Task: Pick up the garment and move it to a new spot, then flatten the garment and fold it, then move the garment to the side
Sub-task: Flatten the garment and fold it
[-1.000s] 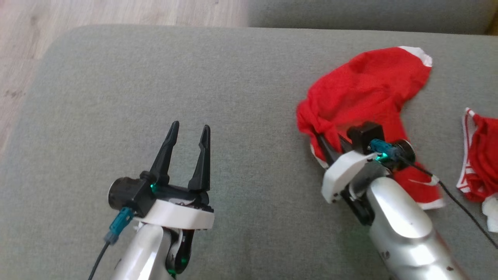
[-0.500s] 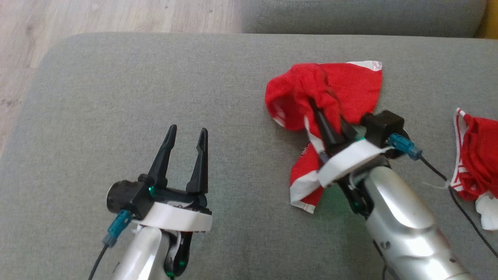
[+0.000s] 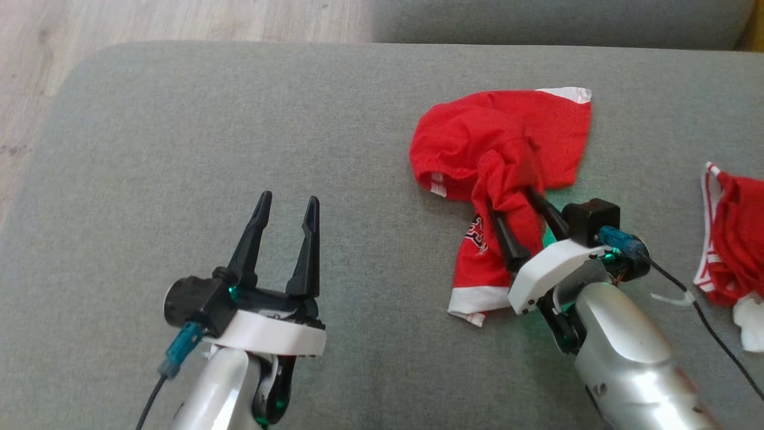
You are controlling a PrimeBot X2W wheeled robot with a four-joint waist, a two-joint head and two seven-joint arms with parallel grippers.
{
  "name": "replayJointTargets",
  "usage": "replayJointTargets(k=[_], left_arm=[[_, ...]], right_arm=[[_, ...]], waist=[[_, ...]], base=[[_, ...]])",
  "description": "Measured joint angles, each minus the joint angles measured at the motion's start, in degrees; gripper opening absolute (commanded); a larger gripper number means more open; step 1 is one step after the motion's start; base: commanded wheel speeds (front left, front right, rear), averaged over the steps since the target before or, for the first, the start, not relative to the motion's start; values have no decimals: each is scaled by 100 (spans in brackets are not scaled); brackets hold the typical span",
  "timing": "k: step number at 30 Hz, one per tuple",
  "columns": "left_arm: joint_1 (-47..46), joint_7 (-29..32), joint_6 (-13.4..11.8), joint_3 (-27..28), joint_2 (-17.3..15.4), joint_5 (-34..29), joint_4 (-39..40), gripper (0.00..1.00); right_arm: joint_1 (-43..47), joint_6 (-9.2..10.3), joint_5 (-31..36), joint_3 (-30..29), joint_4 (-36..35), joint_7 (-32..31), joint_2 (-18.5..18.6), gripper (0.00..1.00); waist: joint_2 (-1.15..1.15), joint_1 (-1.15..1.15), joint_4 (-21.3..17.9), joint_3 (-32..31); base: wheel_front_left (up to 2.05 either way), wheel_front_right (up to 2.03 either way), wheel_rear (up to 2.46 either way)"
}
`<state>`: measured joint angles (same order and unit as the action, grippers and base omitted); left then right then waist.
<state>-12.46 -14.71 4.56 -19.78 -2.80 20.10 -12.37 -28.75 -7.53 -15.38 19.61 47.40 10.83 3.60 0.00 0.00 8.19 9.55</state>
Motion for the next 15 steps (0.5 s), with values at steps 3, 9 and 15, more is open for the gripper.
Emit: replayJointTargets(k=[3,9,15], left_arm=[[0,0,0,3,0,0,-18,100],[-1,1,1,71,-1,-2,-23,100],[1,0,8,135,0,-51,-26,100]], right_arm=[[4,0,-57,12,-157,132,1,100],[192,0,-175,32,-951,298,-1,100],[903,0,96,-357,-1586,339,-7,100]], waist=[[0,0,-63,-36],[0,0,-247,-133],[0,0,-449,-217]], base=[[0,0,0],[0,0,0],[0,0,0]])
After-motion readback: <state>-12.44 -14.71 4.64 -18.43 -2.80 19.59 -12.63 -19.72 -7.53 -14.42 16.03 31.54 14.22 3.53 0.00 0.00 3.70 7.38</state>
